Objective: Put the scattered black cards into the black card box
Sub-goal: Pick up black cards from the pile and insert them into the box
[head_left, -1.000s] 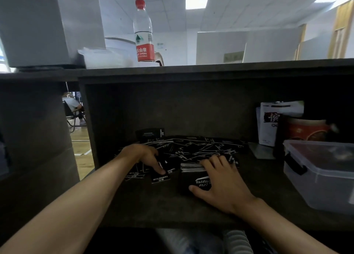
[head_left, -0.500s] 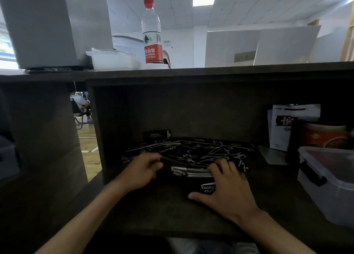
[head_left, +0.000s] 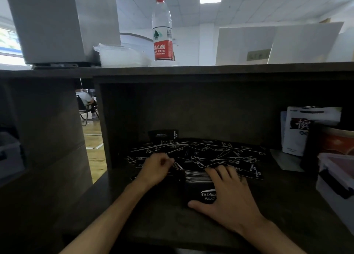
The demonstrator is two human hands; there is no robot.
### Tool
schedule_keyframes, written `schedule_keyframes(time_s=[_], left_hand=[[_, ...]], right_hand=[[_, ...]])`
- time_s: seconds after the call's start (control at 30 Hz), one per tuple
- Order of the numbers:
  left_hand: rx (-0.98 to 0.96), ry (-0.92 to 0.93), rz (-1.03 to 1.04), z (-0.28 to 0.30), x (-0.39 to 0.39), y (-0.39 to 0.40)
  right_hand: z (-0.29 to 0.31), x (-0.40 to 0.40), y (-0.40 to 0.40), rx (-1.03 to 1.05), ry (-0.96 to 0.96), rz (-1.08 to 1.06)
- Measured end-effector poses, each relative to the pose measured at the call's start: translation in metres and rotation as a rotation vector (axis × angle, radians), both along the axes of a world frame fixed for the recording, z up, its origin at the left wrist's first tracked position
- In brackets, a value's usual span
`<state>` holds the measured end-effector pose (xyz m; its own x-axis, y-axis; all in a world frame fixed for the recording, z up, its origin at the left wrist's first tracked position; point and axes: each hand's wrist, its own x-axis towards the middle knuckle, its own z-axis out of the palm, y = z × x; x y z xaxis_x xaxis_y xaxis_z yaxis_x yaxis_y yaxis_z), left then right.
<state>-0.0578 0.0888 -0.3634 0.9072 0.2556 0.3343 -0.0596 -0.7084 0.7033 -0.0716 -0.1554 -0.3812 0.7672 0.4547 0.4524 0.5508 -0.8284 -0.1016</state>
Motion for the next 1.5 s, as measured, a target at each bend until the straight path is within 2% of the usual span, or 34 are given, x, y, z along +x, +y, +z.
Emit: schedule_keyframes(time_s=[0.07,0.13,0.2,0.4,0.53,0.6,0.73,0.8,0.9,1.03,1.1,1.23,1.33,1.4,1.43,1.5], left_hand=[[0.176,0.003,0.103,-0.001,0.016,0.008],[0.419,0.122,0.103,-0.006,0.029,0.012],[0.527,0.178,0.093,-0.015,0.035,0.014],[0.456,0.21,-0.008,-0.022,0.029,0.021],[0.415,0.157,0.013,-0.016,0.023,0.016],[0.316,0.181,0.021,-0.012,0.02,0.014],[-0.043,0.219,-0.111,-0.007,0.013,0.02],[-0.188,0.138,-0.161,-0.002,0.006,0.021],[-0.439,-0.084,-0.129,0.007,0.001,0.015],[-0.48,-0.376,-0.061,0.015,-0.006,0.005],[-0.477,-0.373,-0.169,0.016,-0.01,0.003],[-0.396,-0.101,-0.441,0.013,-0.013,-0.006],[-0.426,0.022,-0.485,0.008,-0.011,-0.005],[-0.397,0.014,-0.358,0.004,-0.008,-0.004],[-0.298,-0.041,-0.247,0.002,-0.003,-0.002],[0.075,-0.104,-0.025,-0.004,0.007,0.009]], right_hand=[[0.001,0.001,0.0,0.0,0.011,0.0],[0.002,-0.001,-0.001,0.01,0.027,0.002],[0.002,-0.002,-0.001,0.016,0.028,0.005],[0.004,-0.006,-0.002,0.006,0.023,0.009],[0.006,-0.008,-0.002,-0.001,0.022,-0.004],[0.006,-0.009,-0.002,-0.003,0.024,-0.005],[0.007,-0.009,-0.001,0.029,0.052,0.002],[0.008,-0.009,0.0,0.04,0.072,0.0],[0.009,-0.01,0.002,0.054,0.089,-0.006],[0.007,-0.012,0.003,0.044,0.042,-0.01],[0.007,-0.012,0.002,0.048,0.046,0.0],[0.006,-0.013,0.002,0.048,0.037,0.008],[0.006,-0.012,0.002,0.05,0.025,0.015],[0.005,-0.011,0.004,0.064,0.019,0.033],[0.005,-0.011,0.005,0.053,0.016,0.039],[0.006,-0.011,0.006,0.018,0.004,0.042]])
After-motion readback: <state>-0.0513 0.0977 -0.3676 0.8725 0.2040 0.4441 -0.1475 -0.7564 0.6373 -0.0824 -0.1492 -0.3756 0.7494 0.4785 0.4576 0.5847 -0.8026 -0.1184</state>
